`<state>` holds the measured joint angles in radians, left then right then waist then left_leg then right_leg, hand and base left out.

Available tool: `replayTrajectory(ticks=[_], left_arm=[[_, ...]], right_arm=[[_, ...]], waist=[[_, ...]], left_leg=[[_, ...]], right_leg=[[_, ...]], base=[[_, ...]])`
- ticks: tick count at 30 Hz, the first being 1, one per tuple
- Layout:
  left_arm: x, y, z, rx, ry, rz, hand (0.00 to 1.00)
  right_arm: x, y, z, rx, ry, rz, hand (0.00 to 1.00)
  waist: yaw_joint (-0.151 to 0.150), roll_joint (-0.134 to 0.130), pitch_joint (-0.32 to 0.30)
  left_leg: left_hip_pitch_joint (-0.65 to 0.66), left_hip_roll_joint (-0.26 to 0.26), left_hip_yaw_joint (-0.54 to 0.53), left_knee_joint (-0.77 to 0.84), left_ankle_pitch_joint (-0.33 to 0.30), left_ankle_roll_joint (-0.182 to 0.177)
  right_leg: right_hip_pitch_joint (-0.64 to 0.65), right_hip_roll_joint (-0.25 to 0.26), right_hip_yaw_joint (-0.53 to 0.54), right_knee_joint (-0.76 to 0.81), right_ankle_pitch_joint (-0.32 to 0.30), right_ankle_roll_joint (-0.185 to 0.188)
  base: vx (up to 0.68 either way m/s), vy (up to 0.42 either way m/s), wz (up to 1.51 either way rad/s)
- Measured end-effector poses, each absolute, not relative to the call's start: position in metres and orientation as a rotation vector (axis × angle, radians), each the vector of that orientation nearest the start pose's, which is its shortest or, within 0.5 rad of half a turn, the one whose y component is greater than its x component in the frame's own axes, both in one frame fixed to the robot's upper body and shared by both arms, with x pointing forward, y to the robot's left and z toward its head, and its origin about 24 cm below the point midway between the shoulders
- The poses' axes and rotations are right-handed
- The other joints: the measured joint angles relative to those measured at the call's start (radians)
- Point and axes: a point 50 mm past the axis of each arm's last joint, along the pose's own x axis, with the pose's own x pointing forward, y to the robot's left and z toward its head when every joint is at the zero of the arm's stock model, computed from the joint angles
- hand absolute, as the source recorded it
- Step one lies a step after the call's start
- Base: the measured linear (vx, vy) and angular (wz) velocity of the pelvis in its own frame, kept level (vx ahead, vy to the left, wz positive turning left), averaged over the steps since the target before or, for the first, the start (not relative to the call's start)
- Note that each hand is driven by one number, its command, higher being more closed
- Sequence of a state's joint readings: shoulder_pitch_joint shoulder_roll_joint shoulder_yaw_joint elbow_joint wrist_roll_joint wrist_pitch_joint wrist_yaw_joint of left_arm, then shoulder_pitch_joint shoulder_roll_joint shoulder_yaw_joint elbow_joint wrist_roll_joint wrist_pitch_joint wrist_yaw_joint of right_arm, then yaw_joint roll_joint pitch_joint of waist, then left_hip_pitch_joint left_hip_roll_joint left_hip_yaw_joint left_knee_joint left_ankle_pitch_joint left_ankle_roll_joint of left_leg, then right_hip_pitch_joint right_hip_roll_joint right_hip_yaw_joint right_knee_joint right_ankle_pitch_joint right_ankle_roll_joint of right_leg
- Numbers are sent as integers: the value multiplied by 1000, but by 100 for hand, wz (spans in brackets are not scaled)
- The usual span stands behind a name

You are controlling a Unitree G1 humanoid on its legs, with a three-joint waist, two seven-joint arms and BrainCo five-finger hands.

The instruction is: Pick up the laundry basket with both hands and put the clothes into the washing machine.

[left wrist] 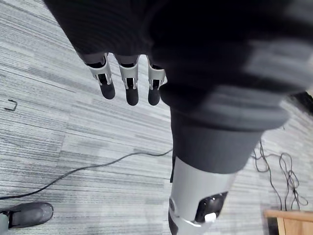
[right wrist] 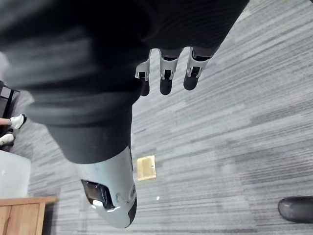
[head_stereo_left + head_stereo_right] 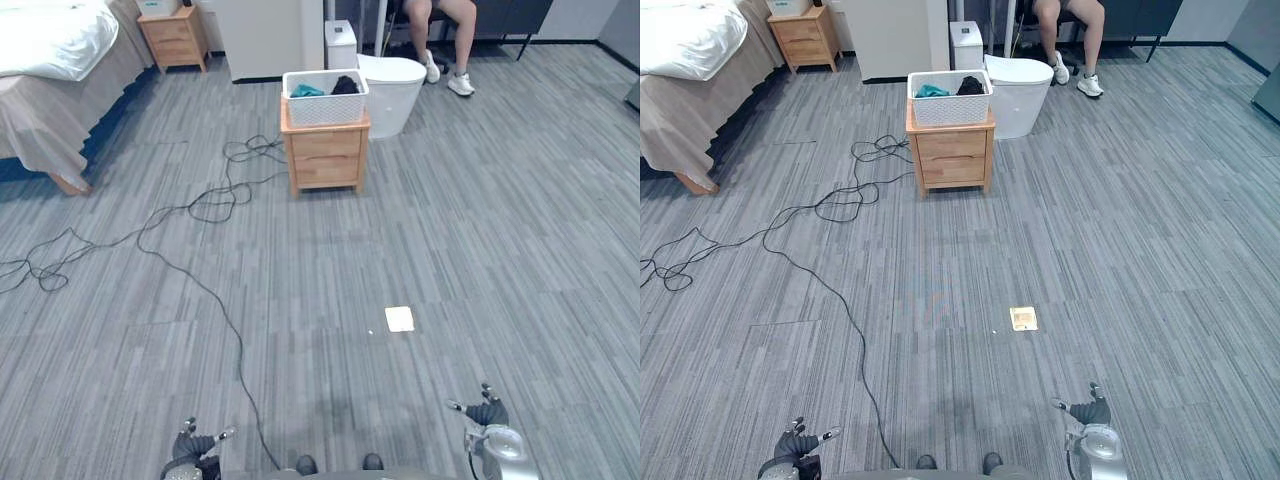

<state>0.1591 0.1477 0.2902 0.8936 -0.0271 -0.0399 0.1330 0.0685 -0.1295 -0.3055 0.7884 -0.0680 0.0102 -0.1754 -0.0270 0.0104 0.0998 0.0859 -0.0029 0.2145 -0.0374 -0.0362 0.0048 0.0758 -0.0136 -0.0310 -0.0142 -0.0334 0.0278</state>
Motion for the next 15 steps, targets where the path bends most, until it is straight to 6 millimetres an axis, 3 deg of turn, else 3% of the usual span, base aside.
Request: replayTrajectory(ticks=[6, 9, 15], left_arm=[[74, 262, -143, 50, 1022, 547, 0], [74, 262, -144, 48, 1025, 546, 0], [83, 261, -140, 47, 989, 539, 0]], right_arm=[[131, -262, -124, -108, 878, -531, 0], [125, -263, -127, -77, 910, -557, 0], [130, -263, -125, -70, 889, -556, 0]], waist=[[-9, 0, -2], [-9, -4, -4], [-6, -5, -2]], left_leg=[[9, -3, -5, -26, 9, -10], [11, -4, -6, -37, 12, -8], [-14, -6, -12, -47, 12, -8]], right_leg=[[-12, 0, -7, 7, 0, -1], [-11, 0, -15, 1, 1, -1], [-33, 0, -22, -10, 1, -1]], base=[[-55, -9, 2], [0, 0, 0], [22, -7, 2]])
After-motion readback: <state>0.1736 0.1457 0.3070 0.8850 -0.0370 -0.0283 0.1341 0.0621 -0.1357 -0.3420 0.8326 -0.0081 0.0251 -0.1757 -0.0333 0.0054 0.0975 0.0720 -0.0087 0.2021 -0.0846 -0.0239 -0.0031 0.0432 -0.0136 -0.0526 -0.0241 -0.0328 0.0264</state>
